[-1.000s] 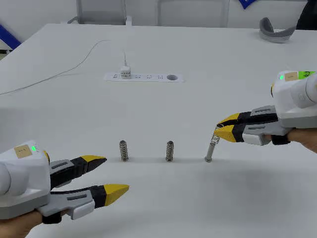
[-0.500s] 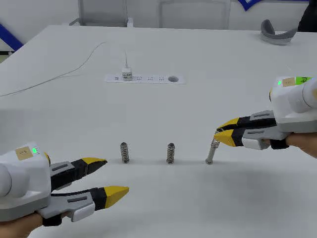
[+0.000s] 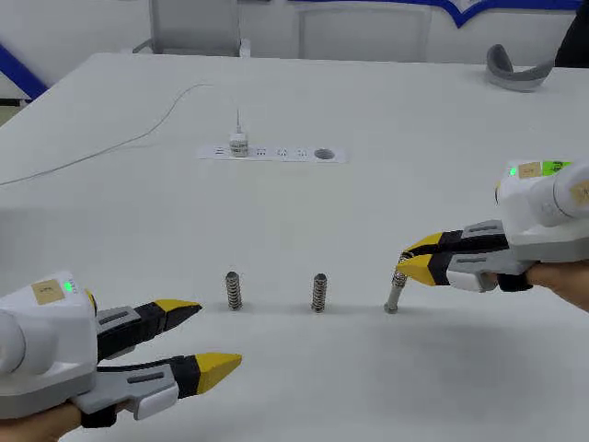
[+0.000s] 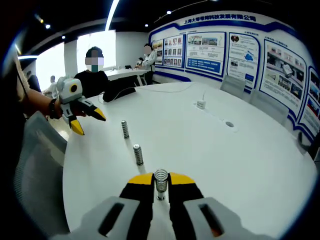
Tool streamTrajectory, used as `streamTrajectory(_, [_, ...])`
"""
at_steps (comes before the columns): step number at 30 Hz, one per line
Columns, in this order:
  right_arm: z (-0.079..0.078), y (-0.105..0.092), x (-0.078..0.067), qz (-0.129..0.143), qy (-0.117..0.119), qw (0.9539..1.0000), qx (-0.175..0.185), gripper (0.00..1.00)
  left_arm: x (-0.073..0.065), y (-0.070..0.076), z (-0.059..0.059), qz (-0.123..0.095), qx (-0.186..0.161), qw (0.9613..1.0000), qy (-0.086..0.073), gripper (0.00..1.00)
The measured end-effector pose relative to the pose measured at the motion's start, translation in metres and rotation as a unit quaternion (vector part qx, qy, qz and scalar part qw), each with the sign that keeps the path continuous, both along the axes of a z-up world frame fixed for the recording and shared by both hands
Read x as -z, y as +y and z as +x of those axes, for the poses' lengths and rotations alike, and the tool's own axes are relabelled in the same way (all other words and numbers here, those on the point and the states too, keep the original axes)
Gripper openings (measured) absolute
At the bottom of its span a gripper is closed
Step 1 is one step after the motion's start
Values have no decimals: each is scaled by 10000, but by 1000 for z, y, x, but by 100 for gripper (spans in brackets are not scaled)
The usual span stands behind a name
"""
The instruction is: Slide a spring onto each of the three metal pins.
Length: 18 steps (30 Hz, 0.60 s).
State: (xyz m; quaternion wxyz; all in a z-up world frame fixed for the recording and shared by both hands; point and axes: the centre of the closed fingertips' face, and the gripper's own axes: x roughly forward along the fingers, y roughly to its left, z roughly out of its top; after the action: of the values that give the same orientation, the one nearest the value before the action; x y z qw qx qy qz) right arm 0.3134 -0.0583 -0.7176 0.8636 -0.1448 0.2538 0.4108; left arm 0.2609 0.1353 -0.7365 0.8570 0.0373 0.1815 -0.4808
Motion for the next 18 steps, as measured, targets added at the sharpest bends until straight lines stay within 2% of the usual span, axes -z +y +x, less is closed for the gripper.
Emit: streamTrajectory(18, [3,2,17,10,59,9999,120,12,1,1,0,2,-9,10000,8,49])
